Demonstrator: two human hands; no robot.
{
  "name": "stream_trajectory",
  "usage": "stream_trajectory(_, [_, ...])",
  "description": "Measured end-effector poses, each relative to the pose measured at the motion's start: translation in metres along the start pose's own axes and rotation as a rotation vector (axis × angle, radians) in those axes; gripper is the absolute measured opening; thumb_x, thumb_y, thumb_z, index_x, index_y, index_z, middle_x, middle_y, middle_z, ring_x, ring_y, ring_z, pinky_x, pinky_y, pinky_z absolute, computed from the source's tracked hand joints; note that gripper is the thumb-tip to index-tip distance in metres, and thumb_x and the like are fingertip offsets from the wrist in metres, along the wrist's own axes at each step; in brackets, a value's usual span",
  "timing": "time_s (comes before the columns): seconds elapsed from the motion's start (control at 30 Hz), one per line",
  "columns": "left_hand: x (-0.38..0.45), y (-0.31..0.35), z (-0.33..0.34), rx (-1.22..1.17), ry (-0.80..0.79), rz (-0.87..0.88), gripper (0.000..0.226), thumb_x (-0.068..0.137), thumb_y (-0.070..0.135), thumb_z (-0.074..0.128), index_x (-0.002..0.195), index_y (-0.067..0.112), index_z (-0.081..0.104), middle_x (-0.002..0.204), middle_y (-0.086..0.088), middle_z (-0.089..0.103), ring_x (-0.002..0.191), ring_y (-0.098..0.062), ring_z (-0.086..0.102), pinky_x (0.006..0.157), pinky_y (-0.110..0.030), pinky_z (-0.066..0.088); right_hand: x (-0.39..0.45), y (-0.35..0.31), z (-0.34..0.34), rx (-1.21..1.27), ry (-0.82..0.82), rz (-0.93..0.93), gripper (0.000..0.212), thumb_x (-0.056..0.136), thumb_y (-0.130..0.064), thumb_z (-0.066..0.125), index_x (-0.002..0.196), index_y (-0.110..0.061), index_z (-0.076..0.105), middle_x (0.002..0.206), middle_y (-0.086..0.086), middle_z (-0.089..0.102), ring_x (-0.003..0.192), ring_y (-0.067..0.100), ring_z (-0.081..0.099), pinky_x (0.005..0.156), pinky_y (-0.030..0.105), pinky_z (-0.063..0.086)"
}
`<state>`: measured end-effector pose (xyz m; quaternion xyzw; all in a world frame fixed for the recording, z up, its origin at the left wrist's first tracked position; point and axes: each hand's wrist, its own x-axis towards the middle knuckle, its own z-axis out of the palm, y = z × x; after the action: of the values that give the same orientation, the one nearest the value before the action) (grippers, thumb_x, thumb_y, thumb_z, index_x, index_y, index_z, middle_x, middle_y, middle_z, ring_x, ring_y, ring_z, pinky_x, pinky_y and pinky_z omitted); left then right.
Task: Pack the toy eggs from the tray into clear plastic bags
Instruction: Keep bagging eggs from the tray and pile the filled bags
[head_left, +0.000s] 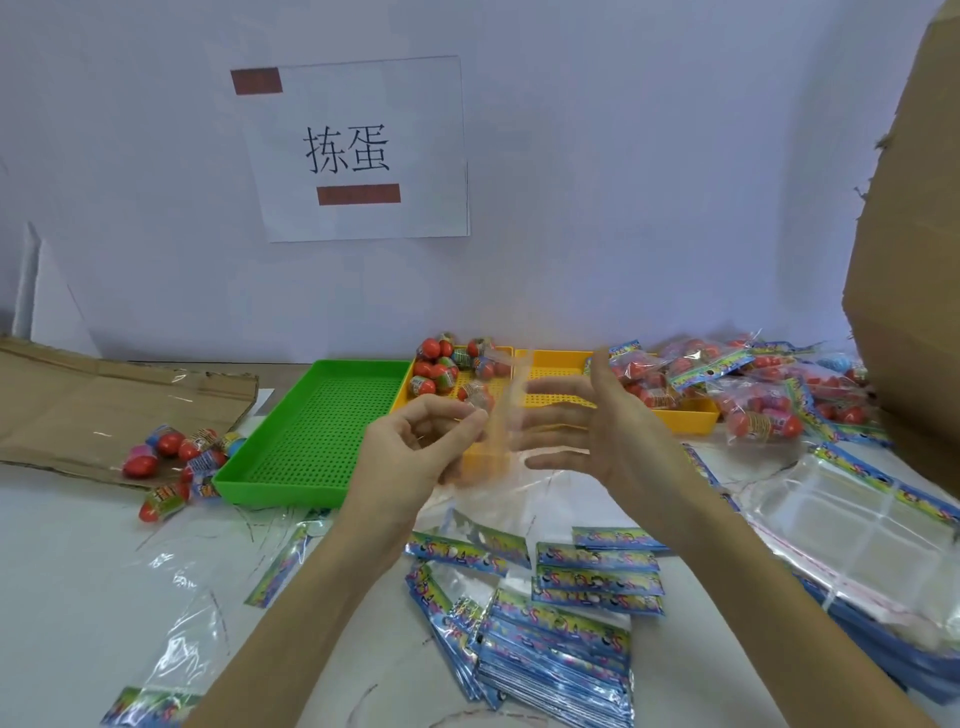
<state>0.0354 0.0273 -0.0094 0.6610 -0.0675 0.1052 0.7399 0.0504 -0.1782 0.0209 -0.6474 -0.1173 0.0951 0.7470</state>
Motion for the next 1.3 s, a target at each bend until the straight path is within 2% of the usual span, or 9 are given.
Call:
stream_trajectory(0.17, [0.001,-0.006,-0.003,0.276,0.052,0.123,0.009,0.089,0.018,0.083,0.084,0.021,0.077,0.064,0.008,0.057,0.06,-0.008,0.05,0.057,-0.019,0.042,-0.002,-0.003,-0.003,0.094,-0.098,0.093,0.079,0.088,-0.073,0.047,0.12,-0.006,0.074,0.115,0.019,0.076,0.106,0.037,0.074,0.083,0.04,0.063])
stream_trajectory(0.27, [0.0,-0.006,-0.004,0.396,0.031,0.183,0.008,0.091,0.022,0.082,0.087,0.02,0.075,0.066,0.012,0.062,0.061,-0.007,0.054,0.06,-0.018,0.045,-0.005,0.0,-0.002,-0.052,-0.026,0.056,0.057,0.093,-0.056,0.059,0.117,-0.006,0.074,0.107,0.013,0.079,0.099,0.031,0.077,0.081,0.038,0.063])
stream_trajectory(0.4, [0.002,0.001,-0.003,-0.024,-0.152,-0.104,0.045,0.084,0.04,0.084,0.115,0.011,0.07,0.106,-0.013,0.077,0.08,-0.024,0.073,0.067,-0.032,0.06,-0.008,0.006,-0.002,-0.172,0.067,-0.016,0.02,0.101,-0.016,0.063,0.109,-0.001,0.074,0.097,0.012,0.08,0.09,0.031,0.078,0.079,0.034,0.064])
stream_trajectory(0.47, [0.001,0.0,-0.004,0.054,-0.181,-0.108,0.051,0.08,0.034,0.088,0.12,0.008,0.07,0.098,-0.017,0.078,0.074,-0.028,0.075,0.064,-0.03,0.06,-0.008,0.007,0.0,-0.173,0.037,0.008,0.02,0.103,-0.016,0.062,0.106,-0.002,0.075,0.097,0.013,0.08,0.089,0.032,0.078,0.08,0.036,0.065])
stream_trajectory(0.6, [0.0,-0.004,-0.005,0.139,-0.141,-0.072,0.021,0.079,0.026,0.083,0.089,0.007,0.081,0.082,-0.017,0.078,0.064,-0.023,0.07,0.06,-0.026,0.056,-0.008,0.004,0.002,-0.202,0.048,0.013,0.029,0.105,-0.026,0.057,0.103,-0.005,0.077,0.094,0.01,0.08,0.086,0.03,0.078,0.074,0.031,0.064])
stream_trajectory(0.83, [0.0,-0.002,-0.005,0.235,-0.255,-0.079,0.019,0.097,0.017,0.07,0.099,0.0,0.08,0.088,-0.014,0.08,0.054,-0.019,0.064,0.053,-0.022,0.051,-0.005,0.004,-0.003,-0.376,0.233,-0.18,0.02,0.101,-0.032,0.064,0.103,-0.019,0.079,0.098,-0.006,0.079,0.096,0.011,0.073,0.083,0.022,0.059])
stream_trajectory(1.1, [0.006,-0.012,-0.009,0.109,-0.228,-0.143,0.038,0.094,0.05,0.071,0.082,0.016,0.081,0.068,-0.003,0.072,0.039,-0.009,0.047,0.041,-0.017,0.037,-0.007,-0.005,0.001,0.694,0.146,0.112,0.026,0.106,-0.007,0.052,0.131,-0.001,0.055,0.119,0.031,0.069,0.105,0.042,0.074,0.075,0.039,0.065])
stream_trajectory(1.2, [0.009,-0.019,-0.012,-0.075,-0.337,-0.233,0.049,0.09,0.059,0.074,0.097,0.011,0.08,0.066,-0.003,0.065,0.035,-0.007,0.039,0.039,-0.016,0.031,-0.008,-0.001,0.005,0.634,0.071,0.08,0.025,0.102,-0.003,0.055,0.127,-0.001,0.055,0.119,0.028,0.07,0.109,0.04,0.073,0.083,0.037,0.064])
stream_trajectory(1.3, [0.009,-0.022,-0.01,-0.301,-0.485,-0.337,0.042,0.098,0.051,0.071,0.102,0.01,0.076,0.065,0.003,0.059,0.034,-0.003,0.034,0.038,-0.016,0.028,-0.005,0.004,0.012,0.329,0.027,-0.048,0.024,0.103,-0.021,0.061,0.116,-0.001,0.065,0.107,0.02,0.076,0.108,0.033,0.074,0.09,0.034,0.061])
